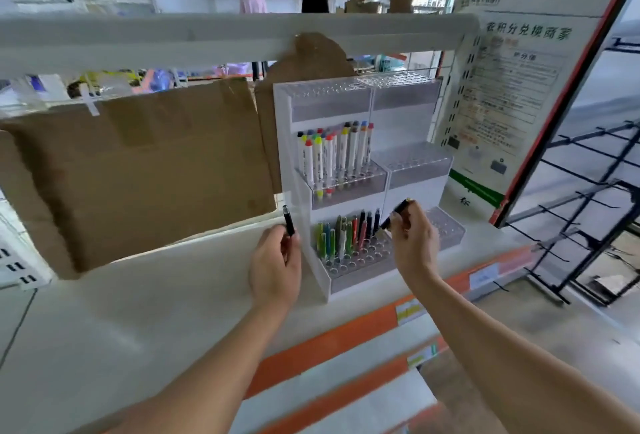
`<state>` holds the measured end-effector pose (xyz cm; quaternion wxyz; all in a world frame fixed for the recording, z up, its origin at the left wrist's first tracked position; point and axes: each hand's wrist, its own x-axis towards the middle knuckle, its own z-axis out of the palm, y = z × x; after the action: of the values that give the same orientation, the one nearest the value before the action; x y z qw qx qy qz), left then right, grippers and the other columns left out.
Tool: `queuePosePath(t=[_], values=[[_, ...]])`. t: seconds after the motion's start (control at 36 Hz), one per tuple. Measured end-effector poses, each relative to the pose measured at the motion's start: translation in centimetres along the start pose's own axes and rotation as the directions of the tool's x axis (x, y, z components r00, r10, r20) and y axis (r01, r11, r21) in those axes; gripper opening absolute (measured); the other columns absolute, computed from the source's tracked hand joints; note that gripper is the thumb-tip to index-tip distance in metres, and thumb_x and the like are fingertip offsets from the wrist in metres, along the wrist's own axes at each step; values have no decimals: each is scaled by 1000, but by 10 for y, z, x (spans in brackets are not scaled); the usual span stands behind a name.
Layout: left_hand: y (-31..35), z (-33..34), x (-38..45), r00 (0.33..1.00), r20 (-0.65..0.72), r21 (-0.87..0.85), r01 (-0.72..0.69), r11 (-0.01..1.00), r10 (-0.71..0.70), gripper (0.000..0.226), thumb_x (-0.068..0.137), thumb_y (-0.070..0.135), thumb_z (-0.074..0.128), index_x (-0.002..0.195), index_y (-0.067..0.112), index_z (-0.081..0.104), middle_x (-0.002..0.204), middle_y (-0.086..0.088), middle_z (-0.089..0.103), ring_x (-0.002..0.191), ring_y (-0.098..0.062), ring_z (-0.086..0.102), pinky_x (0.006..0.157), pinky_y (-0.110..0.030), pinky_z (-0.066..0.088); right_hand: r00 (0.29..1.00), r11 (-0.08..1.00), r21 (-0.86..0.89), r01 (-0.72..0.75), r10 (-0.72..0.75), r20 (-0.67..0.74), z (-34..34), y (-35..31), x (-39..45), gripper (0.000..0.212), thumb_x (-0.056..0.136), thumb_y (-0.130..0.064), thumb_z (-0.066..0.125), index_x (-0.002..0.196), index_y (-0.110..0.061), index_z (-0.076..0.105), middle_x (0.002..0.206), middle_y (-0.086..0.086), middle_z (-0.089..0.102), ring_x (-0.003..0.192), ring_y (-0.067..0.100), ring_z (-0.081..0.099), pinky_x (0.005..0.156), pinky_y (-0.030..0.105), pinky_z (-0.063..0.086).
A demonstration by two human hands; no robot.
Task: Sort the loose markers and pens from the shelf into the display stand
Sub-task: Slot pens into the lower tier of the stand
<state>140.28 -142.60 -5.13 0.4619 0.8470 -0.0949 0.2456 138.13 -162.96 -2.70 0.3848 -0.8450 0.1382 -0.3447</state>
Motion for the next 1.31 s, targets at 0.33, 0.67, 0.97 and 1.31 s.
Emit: queuePosePath(t=[0.33,0.67,0.97,1.31], values=[[26,30,-19,978,-148,108,161,981,-145,13,96,21,50,89,12,56,83,-4,60,72,-24,56,60,-32,42,879,974,-55,221,-174,445,11,29,22,16,95,-12,51,81,-13,44,64,6,57,58,28,54,49,34,39],[29,35,-29,979,-182,155,122,980,-93,20,95,27,48,93,10,59,77,-6,62,66,-27,58,60,-44,50,847,866,-321,383,-190,496,15,23,27,15,96,-20,46,103,-13,58,102,5,63,92,27,55,64,29,29],[53,47,-31,993,-85,110,-71,991,81,27,92,28,41,96,8,59,88,-6,60,71,-31,57,58,-41,47,863,909,277,311,-392,319,1,-7,12,12,90,-23,62,89,-12,68,83,-3,61,66,18,56,60,30,46],[57,36,-31,992,-80,99,-86,991,94,48,94,45,30,113,13,60,103,0,59,84,-16,60,61,-28,42,973,941,291,176,-211,94,-22,-6,33,18,95,-12,55,77,-14,57,58,-8,50,51,9,43,47,17,30]])
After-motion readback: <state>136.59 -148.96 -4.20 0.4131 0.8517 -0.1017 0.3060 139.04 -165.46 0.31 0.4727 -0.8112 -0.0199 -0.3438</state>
